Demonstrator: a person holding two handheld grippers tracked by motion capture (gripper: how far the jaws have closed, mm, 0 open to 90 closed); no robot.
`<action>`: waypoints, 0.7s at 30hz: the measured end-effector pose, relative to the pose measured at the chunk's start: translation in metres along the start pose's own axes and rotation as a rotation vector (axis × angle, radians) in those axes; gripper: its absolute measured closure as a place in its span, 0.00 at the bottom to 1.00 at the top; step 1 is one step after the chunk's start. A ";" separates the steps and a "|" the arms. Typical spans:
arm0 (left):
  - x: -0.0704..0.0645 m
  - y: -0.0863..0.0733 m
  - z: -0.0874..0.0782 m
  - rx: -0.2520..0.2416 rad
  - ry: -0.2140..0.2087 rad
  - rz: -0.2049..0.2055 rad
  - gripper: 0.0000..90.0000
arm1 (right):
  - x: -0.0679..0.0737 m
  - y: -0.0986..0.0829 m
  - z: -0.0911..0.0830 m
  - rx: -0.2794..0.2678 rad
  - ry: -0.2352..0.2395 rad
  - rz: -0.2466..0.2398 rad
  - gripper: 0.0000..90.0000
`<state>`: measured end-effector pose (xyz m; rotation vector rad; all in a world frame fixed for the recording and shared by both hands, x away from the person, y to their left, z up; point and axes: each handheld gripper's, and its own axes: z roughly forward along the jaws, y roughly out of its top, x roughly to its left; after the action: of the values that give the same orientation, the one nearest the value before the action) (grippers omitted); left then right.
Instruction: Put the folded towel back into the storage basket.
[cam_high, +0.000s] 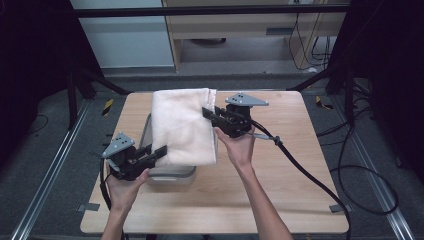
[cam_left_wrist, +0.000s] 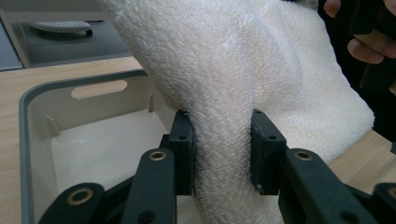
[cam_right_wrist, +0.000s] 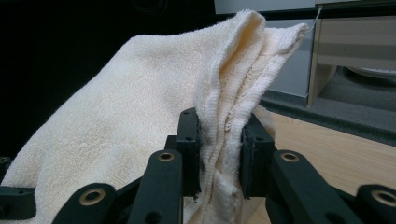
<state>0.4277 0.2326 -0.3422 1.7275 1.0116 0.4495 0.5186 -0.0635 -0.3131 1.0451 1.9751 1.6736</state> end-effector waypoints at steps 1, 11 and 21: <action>0.001 0.000 -0.001 0.001 0.001 0.001 0.73 | 0.001 0.000 0.002 -0.001 0.001 -0.002 0.81; 0.014 -0.003 -0.009 0.010 0.009 -0.015 0.73 | 0.011 0.000 0.015 0.009 0.010 -0.005 0.81; 0.024 -0.008 -0.010 0.031 0.032 -0.023 0.73 | 0.015 -0.005 0.028 0.032 0.012 -0.005 0.81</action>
<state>0.4312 0.2591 -0.3497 1.7391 1.0657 0.4498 0.5261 -0.0331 -0.3220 1.0424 2.0173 1.6545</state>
